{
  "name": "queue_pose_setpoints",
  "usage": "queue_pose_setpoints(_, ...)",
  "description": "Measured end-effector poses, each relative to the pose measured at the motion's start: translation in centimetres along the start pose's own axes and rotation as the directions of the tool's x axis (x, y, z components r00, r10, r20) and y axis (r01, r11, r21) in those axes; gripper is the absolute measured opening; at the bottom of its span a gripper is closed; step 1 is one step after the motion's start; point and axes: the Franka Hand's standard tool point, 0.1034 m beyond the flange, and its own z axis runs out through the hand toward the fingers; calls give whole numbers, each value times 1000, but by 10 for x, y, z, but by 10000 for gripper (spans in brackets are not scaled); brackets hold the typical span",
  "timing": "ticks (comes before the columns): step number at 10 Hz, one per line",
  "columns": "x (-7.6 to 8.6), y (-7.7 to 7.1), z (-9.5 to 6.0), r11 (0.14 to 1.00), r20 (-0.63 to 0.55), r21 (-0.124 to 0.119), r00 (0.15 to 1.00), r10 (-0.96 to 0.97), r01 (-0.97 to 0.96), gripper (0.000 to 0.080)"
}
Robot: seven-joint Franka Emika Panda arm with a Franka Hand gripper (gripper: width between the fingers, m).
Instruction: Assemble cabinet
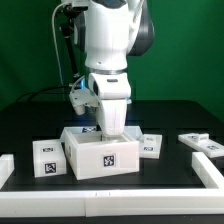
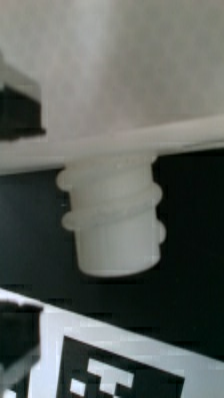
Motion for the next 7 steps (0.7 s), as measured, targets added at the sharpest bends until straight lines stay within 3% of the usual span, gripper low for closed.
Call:
queue_pose_setpoints(1, 0, 0, 0, 1000, 0, 0, 1000, 0, 0, 375)
queue_pose_setpoints(2, 0, 0, 0, 1000, 0, 0, 1000, 0, 0, 156)
queue_pose_setpoints(3, 0, 0, 0, 1000, 0, 0, 1000, 0, 0, 49)
queue_pose_setpoints(7, -1, 3, -2, 1000, 0, -14, 1000, 2, -2, 44)
